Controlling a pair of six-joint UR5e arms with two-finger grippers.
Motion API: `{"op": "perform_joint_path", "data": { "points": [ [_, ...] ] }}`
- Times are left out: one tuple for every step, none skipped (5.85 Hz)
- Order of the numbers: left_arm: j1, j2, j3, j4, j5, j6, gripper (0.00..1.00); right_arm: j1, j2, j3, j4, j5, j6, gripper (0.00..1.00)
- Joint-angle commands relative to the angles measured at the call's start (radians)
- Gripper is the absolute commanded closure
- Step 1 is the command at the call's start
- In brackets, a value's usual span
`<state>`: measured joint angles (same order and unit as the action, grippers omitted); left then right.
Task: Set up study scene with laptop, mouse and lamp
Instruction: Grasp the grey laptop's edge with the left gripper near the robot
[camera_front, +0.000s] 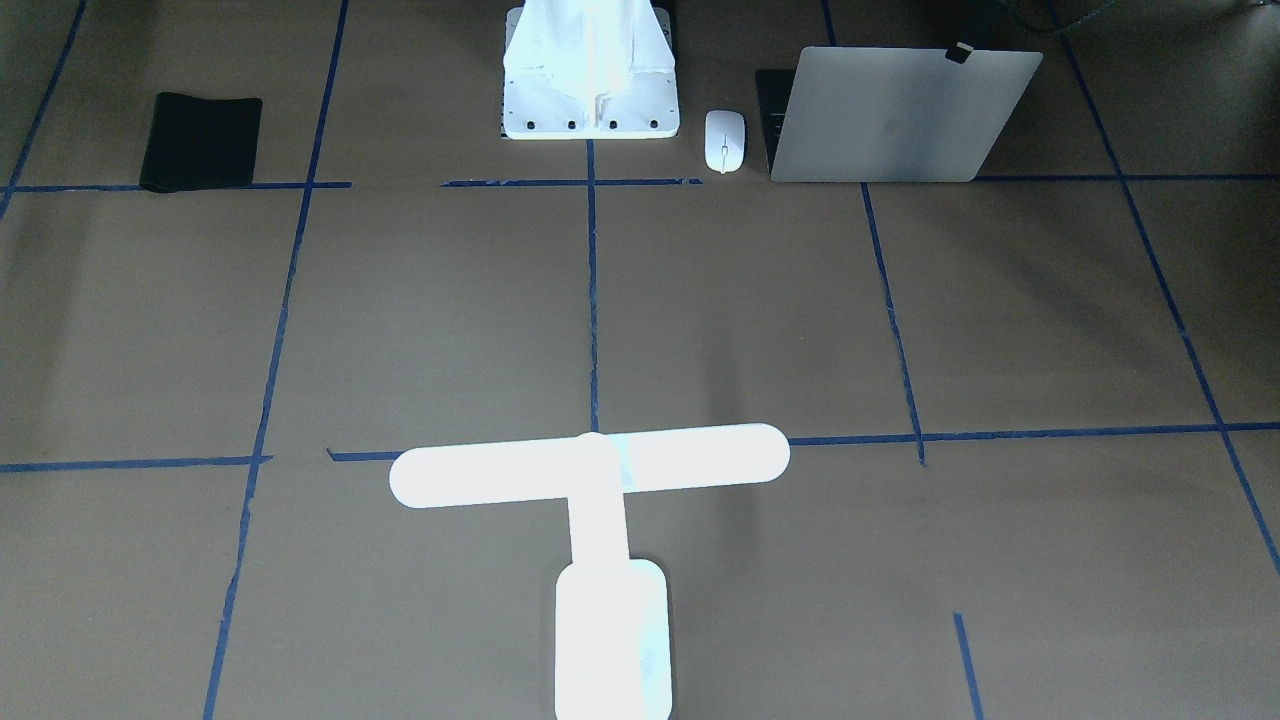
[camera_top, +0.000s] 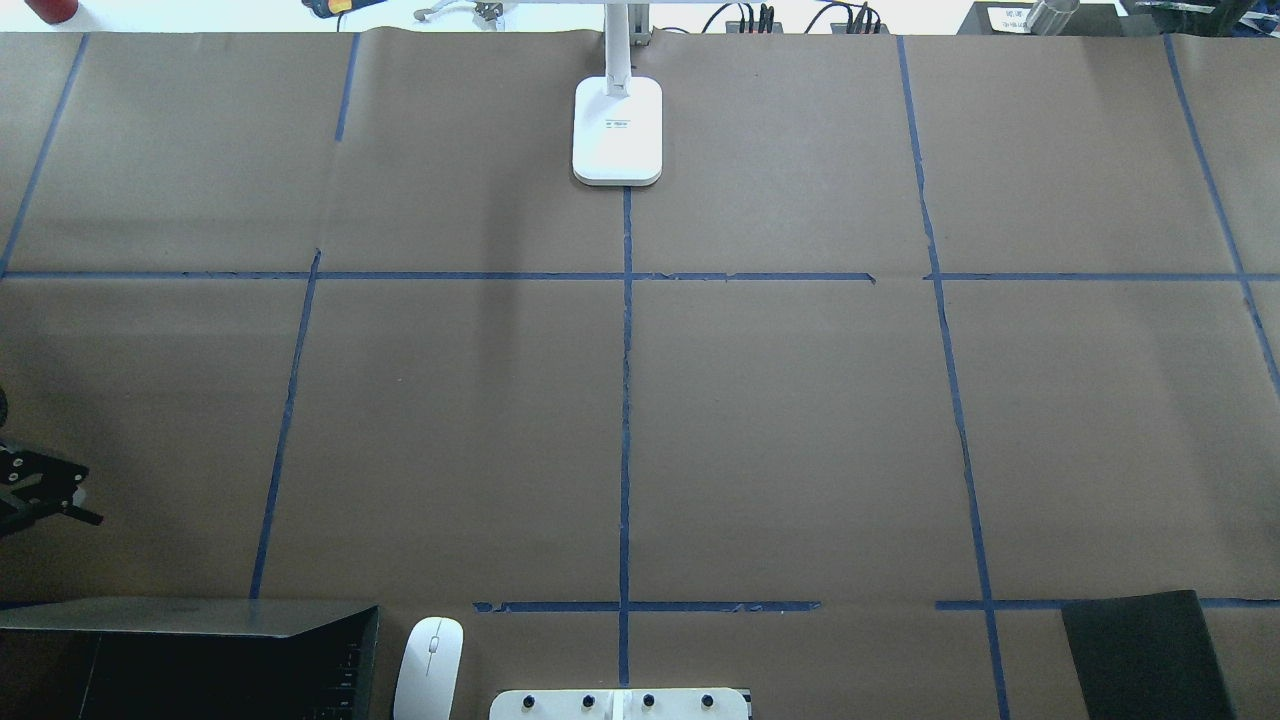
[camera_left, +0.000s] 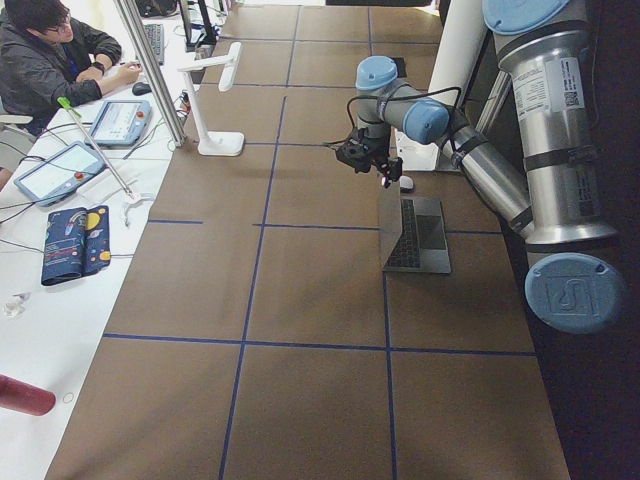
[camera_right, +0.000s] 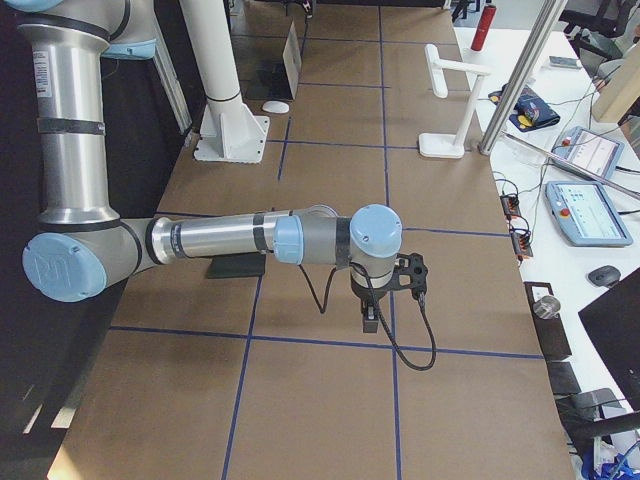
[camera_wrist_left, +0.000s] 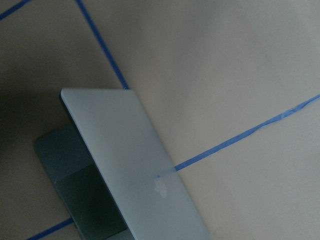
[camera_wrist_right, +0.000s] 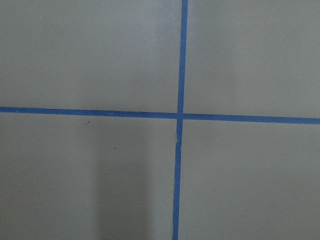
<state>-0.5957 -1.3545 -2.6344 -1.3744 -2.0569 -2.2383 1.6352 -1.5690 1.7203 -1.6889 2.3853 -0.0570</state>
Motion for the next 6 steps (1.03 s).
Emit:
{"op": "perform_joint_path", "data": {
  "points": [
    [0.124, -0.014, -0.003, 0.009, 0.113, -0.201, 0.00, 0.002, 0.001, 0.001, 0.000, 0.000, 0.000, 0.00],
    [0.169, -0.014, 0.002, 0.021, 0.183, -0.278, 0.00, 0.000, 0.003, -0.001, 0.000, 0.000, 0.002, 0.00],
    [0.174, -0.012, 0.005, 0.035, 0.193, -0.308, 0.00, 0.000, 0.003, -0.001, 0.000, 0.000, 0.000, 0.00],
    [0.184, -0.012, 0.005, 0.035, 0.195, -0.331, 0.00, 0.000, 0.003, 0.001, 0.000, 0.000, 0.002, 0.00],
    [0.220, -0.015, 0.016, 0.041, 0.195, -0.348, 0.00, 0.000, 0.003, 0.004, 0.000, 0.000, 0.002, 0.00],
    [0.227, -0.017, 0.031, 0.041, 0.195, -0.356, 0.00, 0.000, 0.003, 0.004, 0.000, 0.000, 0.002, 0.00]
  ]
}}
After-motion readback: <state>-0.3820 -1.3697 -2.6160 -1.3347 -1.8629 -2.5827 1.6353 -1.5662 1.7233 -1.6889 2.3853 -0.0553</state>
